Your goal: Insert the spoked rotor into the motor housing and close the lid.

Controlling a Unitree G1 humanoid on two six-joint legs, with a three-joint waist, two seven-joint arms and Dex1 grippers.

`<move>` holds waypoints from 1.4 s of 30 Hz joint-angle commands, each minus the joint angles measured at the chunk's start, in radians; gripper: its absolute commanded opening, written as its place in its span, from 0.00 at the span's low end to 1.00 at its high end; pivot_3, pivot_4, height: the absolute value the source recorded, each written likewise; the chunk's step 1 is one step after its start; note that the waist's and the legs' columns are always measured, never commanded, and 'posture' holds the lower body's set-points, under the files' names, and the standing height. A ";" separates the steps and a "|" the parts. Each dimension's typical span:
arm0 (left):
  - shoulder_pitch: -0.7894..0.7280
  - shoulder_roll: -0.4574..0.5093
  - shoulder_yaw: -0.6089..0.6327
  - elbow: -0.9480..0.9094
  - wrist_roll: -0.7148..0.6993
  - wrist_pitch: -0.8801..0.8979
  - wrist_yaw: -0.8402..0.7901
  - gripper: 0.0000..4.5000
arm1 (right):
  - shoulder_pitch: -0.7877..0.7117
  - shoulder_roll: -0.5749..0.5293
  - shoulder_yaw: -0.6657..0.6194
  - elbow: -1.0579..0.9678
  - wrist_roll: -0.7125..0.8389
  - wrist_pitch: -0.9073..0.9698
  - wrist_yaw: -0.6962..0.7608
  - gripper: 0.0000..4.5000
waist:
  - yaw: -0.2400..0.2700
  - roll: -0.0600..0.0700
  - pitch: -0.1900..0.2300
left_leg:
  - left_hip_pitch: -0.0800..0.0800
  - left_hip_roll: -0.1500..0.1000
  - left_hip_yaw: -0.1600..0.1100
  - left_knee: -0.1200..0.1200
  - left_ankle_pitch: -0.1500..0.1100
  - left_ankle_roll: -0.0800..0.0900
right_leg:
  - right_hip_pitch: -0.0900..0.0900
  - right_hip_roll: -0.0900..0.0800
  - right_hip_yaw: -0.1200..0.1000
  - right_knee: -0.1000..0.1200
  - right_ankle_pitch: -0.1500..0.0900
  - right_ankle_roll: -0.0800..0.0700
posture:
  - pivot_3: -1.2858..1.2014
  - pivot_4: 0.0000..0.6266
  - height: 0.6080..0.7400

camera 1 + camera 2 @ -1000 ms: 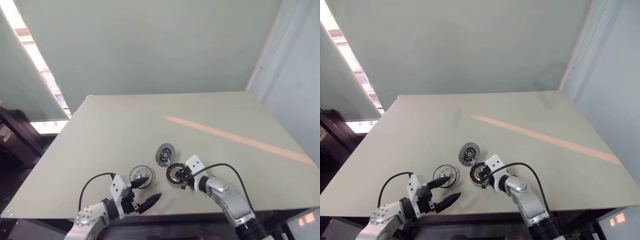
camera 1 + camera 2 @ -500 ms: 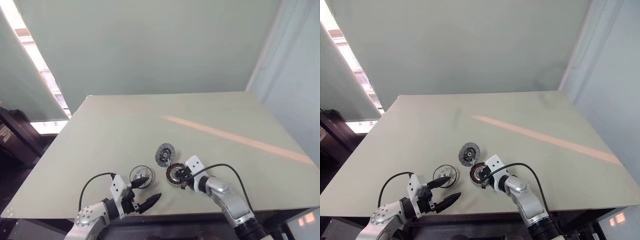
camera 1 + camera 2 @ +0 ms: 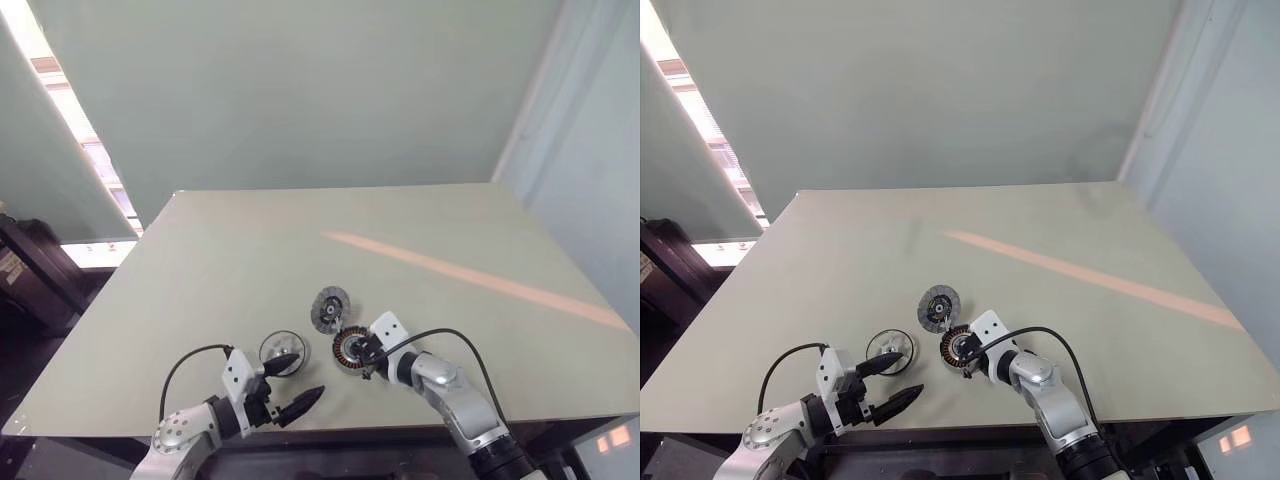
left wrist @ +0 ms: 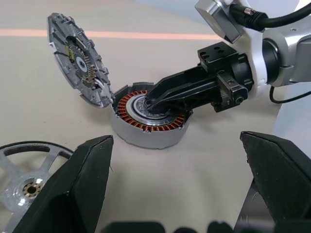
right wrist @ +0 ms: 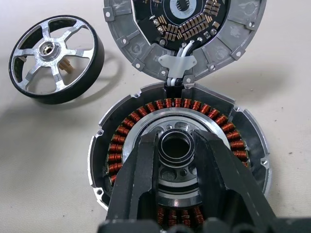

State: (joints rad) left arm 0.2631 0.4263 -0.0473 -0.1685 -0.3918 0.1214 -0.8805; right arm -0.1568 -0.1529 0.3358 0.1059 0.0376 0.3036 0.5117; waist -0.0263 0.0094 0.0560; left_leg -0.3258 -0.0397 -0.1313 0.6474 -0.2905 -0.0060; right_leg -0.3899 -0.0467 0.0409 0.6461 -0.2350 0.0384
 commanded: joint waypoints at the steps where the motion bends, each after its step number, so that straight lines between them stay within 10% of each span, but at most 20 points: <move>1: -0.013 -0.001 0.000 -0.015 0.000 -0.021 -0.004 1.00 | -0.015 -0.002 -0.006 -0.013 -0.007 0.006 -0.002 0.18 | 0.000 0.000 0.000 | 0.000 0.000 0.000 0.000 0.000 0.000 | 0.000 0.000 0.000 0.000 0.000 0.000 | 0.52 0.00 1.00; 10: -0.015 0.000 -0.005 -0.012 0.001 -0.026 -0.002 1.00 | -0.014 -0.008 -0.002 -0.015 -0.011 0.018 0.005 0.18 | 0.000 0.000 0.000 | 0.000 0.000 0.000 0.000 0.000 0.000 | 0.000 0.000 0.000 0.000 0.000 0.000 | 0.52 0.00 1.00; 18: -0.017 0.000 -0.007 -0.010 0.002 -0.028 -0.003 1.00 | -0.007 0.005 -0.013 -0.043 0.013 0.022 0.015 0.76 | 0.000 0.000 0.000 | 0.000 0.000 0.000 0.000 0.000 0.000 | 0.000 0.000 0.000 0.000 0.000 0.000 | 0.52 0.00 1.00; 26: -0.021 0.000 -0.009 -0.007 0.002 -0.030 -0.003 1.00 | -0.006 0.014 -0.035 -0.115 0.043 0.034 0.020 0.76 | 0.000 0.000 0.000 | -0.001 0.000 0.000 -0.001 0.000 0.000 | -0.001 0.000 0.000 0.000 0.000 0.000 | 0.52 0.00 1.00; 37: -0.018 0.004 0.014 -0.001 -0.008 -0.031 0.004 1.00 | -0.019 0.021 -0.030 -0.105 0.032 0.025 0.007 0.01 | 0.000 0.000 0.000 | -0.001 0.000 0.000 -0.001 0.000 0.000 | -0.001 0.000 0.000 0.000 0.000 0.000 | 0.52 0.00 1.00; 42: -0.006 0.010 0.031 -0.009 -0.013 -0.030 0.009 1.00 | -0.023 0.010 0.002 -0.020 -0.006 -0.003 0.011 0.01 | 0.000 0.000 0.000 | 0.000 0.000 0.000 -0.001 0.000 0.000 | -0.001 0.000 0.000 0.000 0.000 0.000 | 0.52 0.00 1.00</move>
State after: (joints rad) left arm 0.2617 0.4304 -0.0462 -0.1586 -0.3929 0.1065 -0.8752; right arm -0.1568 -0.1420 0.3339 0.0810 0.0431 0.3268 0.5211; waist -0.0265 0.0095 0.0561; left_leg -0.3263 -0.0398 -0.1313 0.6464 -0.2905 -0.0060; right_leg -0.3905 -0.0468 0.0409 0.6458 -0.2350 0.0385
